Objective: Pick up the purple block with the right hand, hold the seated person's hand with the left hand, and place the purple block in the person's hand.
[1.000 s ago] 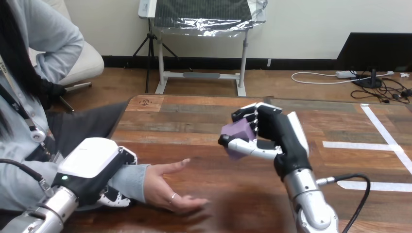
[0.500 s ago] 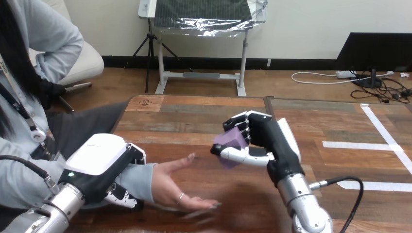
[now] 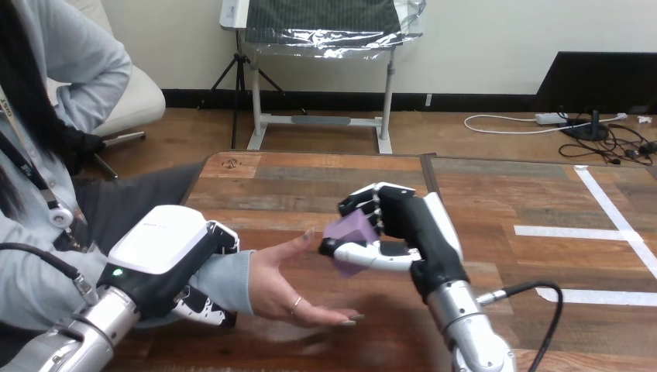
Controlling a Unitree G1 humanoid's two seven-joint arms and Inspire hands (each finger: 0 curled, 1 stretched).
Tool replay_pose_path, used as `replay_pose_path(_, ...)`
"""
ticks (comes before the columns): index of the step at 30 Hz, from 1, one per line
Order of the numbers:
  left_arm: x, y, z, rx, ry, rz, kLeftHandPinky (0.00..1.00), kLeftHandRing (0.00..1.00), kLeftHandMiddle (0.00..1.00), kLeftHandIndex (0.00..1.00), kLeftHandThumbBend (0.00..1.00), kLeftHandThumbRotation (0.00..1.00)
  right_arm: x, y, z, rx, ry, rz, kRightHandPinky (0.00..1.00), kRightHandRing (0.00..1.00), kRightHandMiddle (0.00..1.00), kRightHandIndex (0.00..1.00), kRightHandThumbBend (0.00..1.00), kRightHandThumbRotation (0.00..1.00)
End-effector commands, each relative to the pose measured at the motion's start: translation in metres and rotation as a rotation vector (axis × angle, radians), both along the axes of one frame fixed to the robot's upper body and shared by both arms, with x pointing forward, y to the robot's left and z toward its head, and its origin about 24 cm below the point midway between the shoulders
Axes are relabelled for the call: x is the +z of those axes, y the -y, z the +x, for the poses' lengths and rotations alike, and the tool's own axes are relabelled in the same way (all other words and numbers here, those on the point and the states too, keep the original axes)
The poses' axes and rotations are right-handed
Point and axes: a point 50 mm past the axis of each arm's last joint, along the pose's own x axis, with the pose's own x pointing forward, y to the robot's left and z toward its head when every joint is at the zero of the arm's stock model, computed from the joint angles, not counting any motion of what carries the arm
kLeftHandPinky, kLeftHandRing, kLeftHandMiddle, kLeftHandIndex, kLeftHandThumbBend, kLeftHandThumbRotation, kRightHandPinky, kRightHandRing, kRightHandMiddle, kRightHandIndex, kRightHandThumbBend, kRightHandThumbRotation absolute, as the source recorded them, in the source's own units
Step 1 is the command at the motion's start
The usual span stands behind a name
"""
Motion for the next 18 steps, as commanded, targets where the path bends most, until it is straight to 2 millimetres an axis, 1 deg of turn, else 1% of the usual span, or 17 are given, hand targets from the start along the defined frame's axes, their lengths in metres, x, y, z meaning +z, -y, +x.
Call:
replay_pose_path(1,0.041,0.014,0.019,-0.038,0.168,-0.080,0.28,0.29,0.33,0.33,0.87,0.00,0.013,-0.011,0.006,0.039,0.072,0.016,0.31,0.36,0.44,0.49,0.80,0.00)
replay_pose_path(5,0.044,0.016,0.019,-0.043,0.176,-0.080,0.28,0.29,0.34,0.33,0.86,0.00,0.010,-0.015,0.003,0.060,0.063,0.016,0.31,0.36,0.44,0.49,0.79,0.00)
replay_pose_path(18,0.049,0.019,0.018,-0.049,0.186,-0.098,0.26,0.28,0.34,0.34,0.85,0.00,0.003,-0.029,-0.007,0.085,0.057,-0.006,0.31,0.35,0.44,0.48,0.81,0.00)
